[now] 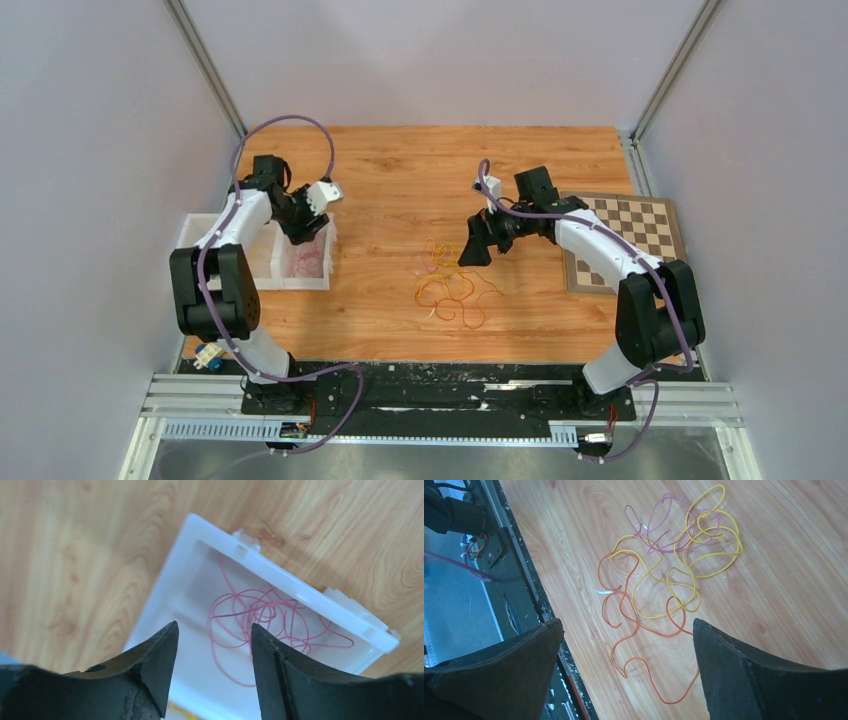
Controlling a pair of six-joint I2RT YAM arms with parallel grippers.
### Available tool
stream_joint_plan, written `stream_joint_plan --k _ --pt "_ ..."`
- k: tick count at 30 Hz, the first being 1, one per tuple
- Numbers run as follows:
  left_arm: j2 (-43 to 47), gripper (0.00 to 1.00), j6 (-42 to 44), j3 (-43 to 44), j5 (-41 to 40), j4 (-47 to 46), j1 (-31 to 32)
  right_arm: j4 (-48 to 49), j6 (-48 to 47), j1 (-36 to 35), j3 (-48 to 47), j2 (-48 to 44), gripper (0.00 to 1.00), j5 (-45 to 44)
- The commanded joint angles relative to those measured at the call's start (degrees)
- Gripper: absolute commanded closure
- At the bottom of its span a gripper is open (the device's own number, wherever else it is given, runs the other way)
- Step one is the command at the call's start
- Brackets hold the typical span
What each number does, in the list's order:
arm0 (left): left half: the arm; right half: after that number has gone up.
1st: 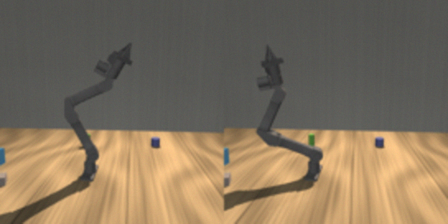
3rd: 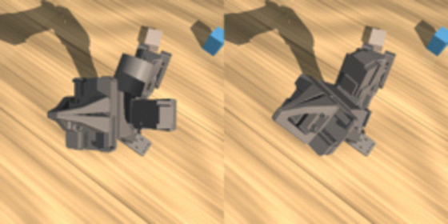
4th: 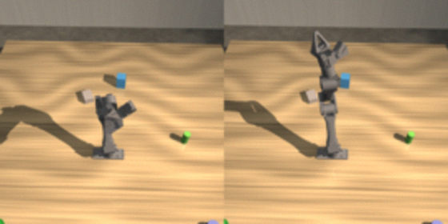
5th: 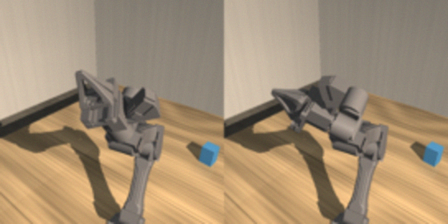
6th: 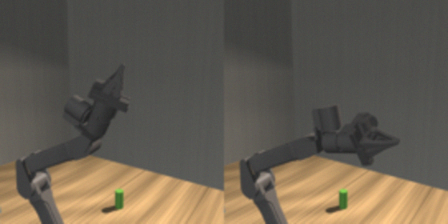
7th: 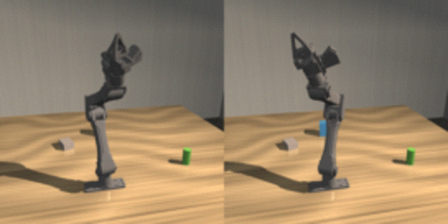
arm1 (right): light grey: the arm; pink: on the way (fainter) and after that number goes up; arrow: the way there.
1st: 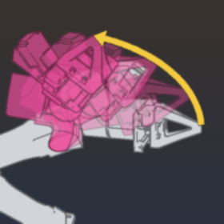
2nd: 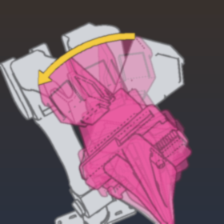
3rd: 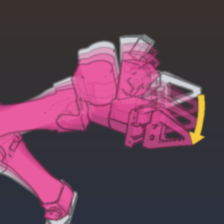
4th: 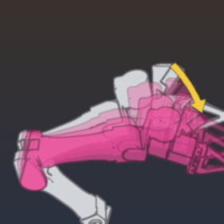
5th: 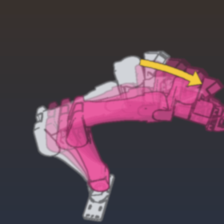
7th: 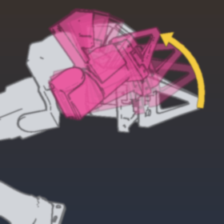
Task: Untangle the cables
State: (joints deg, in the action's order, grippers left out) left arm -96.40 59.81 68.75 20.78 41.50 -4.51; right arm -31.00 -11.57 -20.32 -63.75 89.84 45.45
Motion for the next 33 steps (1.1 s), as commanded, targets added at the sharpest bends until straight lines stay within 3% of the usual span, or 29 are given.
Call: stream_joint_plan --k 1,5,8,11,14,17,21,24,28,31,33 --pt "5.7 0.35 -2.7 6.1 2.1 3.5 0.1 -0.1 -1.1 0.3 -3.1 -0.1 0.0 0.7" --pt "6.7 0.31 -3.7 10.6 0.6 6.5 0.8 -0.7 -2.0 0.3 -3.1 -0.7 0.0 0.0" --pt "7.6 0.22 -6.1 15.0 2.2 8.7 1.2 -2.1 -5.0 0.3 -2.2 -1.4 0.0 -3.1" --pt "9.4 0.02 -10.2 16.9 5.3 12.0 3.6 -3.9 -8.5 0.2 -0.1 -1.8 0.0 -8.3" --pt "12.8 0.0 -16.2 13.6 6.6 10.3 11.6 -5.9 -9.5 0.0 1.8 -2.4 0.01 -11.2" --pt "15.5 0.0 -28.9 7.0 7.2 -0.7 20.0 -7.7 -11.2 0.0 3.7 -3.3 0.02 -13.8" --pt "18.1 0.0 -37.1 -4.6 8.4 -16.1 27.8 -9.0 -15.0 0.0 7.2 -4.1 0.03 -16.7" --pt "17.9 0.0 -39.2 -7.4 8.3 -22.8 32.6 -9.9 -18.0 -0.1 9.5 -4.1 0.05 -17.7" --pt "15.9 0.0 -41.0 -7.8 8.4 -24.2 36.5 -10.0 -19.1 -0.1 10.9 -2.7 0.08 -16.6" --pt "16.9 0.0 -41.4 -9.8 8.4 -25.7 36.7 -9.3 -19.2 -0.1 10.0 -0.1 0.17 -13.3" --pt "20.1 0.0 -41.1 -11.5 6.9 -27.2 36.7 -8.1 -19.0 -0.1 9.0 1.7 0.32 -12.6"
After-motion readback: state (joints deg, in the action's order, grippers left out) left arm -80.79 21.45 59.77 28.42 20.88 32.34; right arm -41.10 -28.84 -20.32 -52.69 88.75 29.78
